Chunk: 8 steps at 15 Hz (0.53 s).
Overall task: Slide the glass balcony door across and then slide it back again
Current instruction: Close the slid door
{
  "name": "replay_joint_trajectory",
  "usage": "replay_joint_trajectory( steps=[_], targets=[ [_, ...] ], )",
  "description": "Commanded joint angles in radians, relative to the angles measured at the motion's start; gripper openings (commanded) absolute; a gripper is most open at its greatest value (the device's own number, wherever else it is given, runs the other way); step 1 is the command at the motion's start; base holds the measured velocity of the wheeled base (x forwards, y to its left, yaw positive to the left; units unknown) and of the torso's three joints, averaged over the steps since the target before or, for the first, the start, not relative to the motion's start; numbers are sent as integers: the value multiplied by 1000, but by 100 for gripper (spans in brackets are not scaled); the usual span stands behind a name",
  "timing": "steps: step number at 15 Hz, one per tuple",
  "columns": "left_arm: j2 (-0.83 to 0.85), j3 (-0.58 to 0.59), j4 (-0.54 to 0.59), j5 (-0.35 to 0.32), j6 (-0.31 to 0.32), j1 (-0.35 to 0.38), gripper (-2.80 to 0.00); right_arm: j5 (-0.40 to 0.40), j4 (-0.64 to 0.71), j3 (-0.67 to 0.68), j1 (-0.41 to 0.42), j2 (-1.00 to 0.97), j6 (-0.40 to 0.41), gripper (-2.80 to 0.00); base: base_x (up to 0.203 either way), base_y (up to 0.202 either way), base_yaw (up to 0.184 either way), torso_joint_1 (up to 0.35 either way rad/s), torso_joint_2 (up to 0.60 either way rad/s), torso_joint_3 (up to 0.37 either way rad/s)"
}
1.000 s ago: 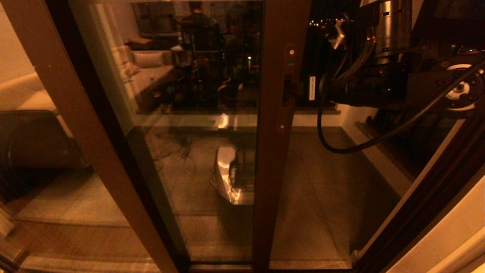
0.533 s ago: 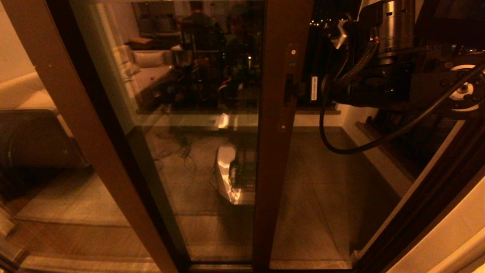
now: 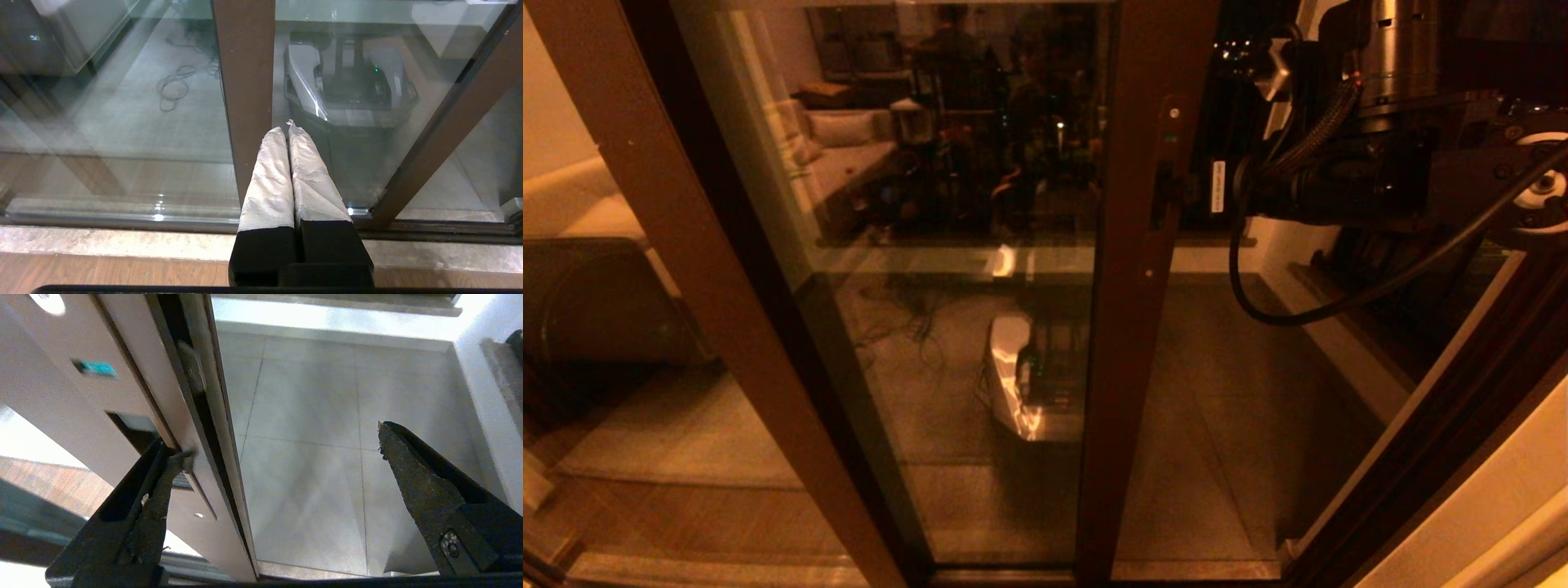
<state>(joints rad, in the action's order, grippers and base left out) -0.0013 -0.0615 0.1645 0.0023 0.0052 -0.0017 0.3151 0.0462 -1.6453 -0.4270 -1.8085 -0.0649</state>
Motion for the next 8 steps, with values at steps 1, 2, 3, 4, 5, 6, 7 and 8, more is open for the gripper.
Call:
replay_joint_trajectory(
  steps=[1, 2, 3, 4, 5, 6, 7, 8],
  targets=[
    [0, 0, 1, 1, 0, 0, -280, -1, -5, 0, 4, 7, -1, 0, 0, 0, 0, 0, 0, 0],
    [0, 0, 1, 1, -1, 0, -280, -1, -5, 1, 11, 8, -1, 0, 0, 0, 0, 0, 0, 0],
    [0, 0, 1, 1, -1, 0, -280, -2, -5, 1, 19, 12, -3, 0, 0, 0, 0, 0, 0, 0],
    [0, 0, 1, 1, -1, 0, -280, -2, -5, 5, 29, 15, -3, 0, 0, 0, 0, 0, 0, 0],
    [0, 0, 1, 1, 1, 0, -280, -3, -5, 17, 36, 27, -3, 0, 0, 0, 0, 0, 0, 0],
    [0, 0, 1, 1, 0, 0, -280, -6, -5, 39, 41, 40, -3, 0, 0, 0, 0, 0, 0, 0],
    [0, 0, 1, 1, -1, 0, -280, -12, -5, 61, 44, 56, -3, 0, 0, 0, 0, 0, 0, 0],
    [0, 0, 1, 1, 1, 0, -280, -15, -6, 86, 47, 71, -1, 0, 0, 0, 0, 0, 0, 0]
  ],
)
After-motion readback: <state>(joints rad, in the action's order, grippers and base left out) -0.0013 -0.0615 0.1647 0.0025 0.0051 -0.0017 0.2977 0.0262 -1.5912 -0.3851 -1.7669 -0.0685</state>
